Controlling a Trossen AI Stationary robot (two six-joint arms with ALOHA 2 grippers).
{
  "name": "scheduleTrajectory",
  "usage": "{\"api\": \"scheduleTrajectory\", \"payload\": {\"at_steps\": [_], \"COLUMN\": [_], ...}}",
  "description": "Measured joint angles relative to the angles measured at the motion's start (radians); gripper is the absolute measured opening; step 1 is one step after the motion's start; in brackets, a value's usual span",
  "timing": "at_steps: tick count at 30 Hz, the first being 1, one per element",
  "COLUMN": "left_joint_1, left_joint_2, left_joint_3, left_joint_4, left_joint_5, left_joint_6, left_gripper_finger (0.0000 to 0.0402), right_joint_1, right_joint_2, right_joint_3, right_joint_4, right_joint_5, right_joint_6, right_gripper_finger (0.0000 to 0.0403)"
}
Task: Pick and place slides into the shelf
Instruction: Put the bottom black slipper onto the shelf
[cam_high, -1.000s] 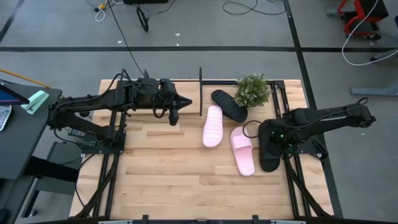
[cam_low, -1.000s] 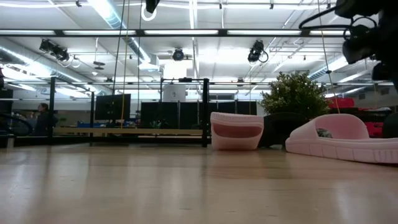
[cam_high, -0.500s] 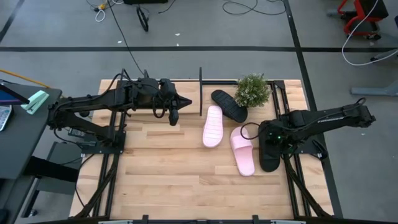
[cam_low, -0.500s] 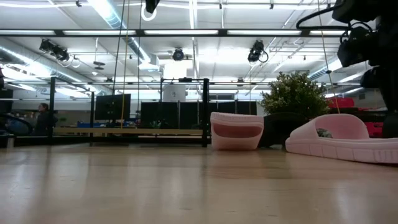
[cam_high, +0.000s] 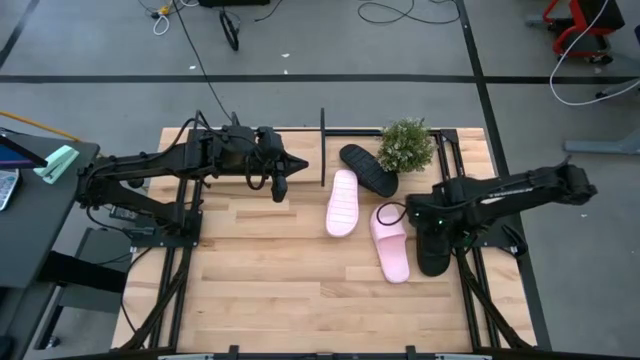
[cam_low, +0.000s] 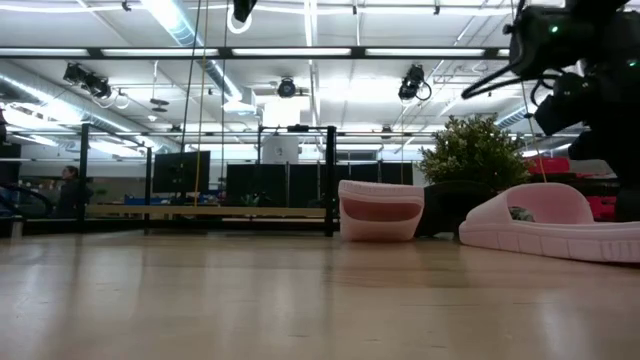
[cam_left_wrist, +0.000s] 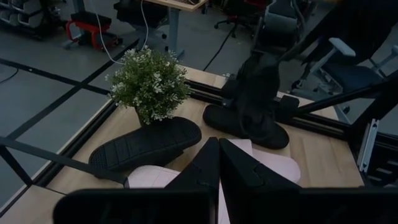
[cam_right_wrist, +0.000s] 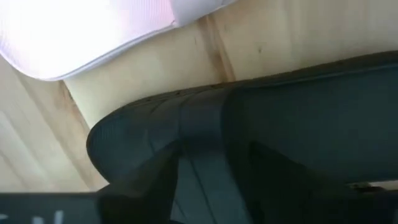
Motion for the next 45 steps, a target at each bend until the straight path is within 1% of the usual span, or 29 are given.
{"api": "scheduleTrajectory", "payload": {"at_steps": [3,5,8,12,13,16,19,24,30,38,41,45], "left_joint_1": [0.0,0.0,0.0,0.0,0.0,0.0,0.0,0.0,0.0,0.0,0.0,0.0], "left_joint_2": [0.0,0.0,0.0,0.0,0.0,0.0,0.0,0.0,0.0,0.0,0.0,0.0], "left_joint_3": [0.0,0.0,0.0,0.0,0.0,0.0,0.0,0.0,0.0,0.0,0.0,0.0], "left_joint_4": [-0.001,-0.001,-0.003,-0.009,-0.013,-0.03,-0.04,-0.042,-0.044,-0.072,-0.086,-0.111], "left_joint_5": [0.0,0.0,0.0,0.0,0.0,0.0,0.0,0.0,0.0,0.0,0.0,0.0], "left_joint_6": [0.0,0.0,0.0,0.0,0.0,-0.001,-0.001,-0.001,-0.001,0.001,0.001,0.001], "left_gripper_finger": [0.0017,0.002,0.0024,0.0023,0.0021,0.0015,0.0012,0.0018,0.0024,0.0012,0.001,0.0016], "right_joint_1": [-0.024,-0.037,-0.051,-0.057,-0.056,-0.055,-0.054,-0.054,-0.054,-0.054,-0.054,-0.054], "right_joint_2": [0.025,0.029,0.03,0.03,0.03,0.03,0.027,0.006,-0.014,-0.014,-0.014,-0.009], "right_joint_3": [0.0,0.0,0.0,0.0,0.0,0.002,0.019,0.079,0.213,0.403,0.459,0.51], "right_joint_4": [0.0,0.001,0.001,-0.002,-0.002,-0.002,-0.012,-0.047,-0.114,-0.11,-0.078,0.052], "right_joint_5": [-0.044,-0.059,-0.068,-0.074,-0.074,-0.081,-0.084,-0.076,-0.094,-0.202,-0.227,-0.255], "right_joint_6": [-0.018,-0.035,-0.037,-0.033,-0.032,-0.021,-0.011,0.023,0.039,0.055,0.054,0.073], "right_gripper_finger": [0.0178,0.0157,0.0107,0.0021,0.0016,0.0017,0.001,0.001,0.001,0.001,0.001,0.001]}}
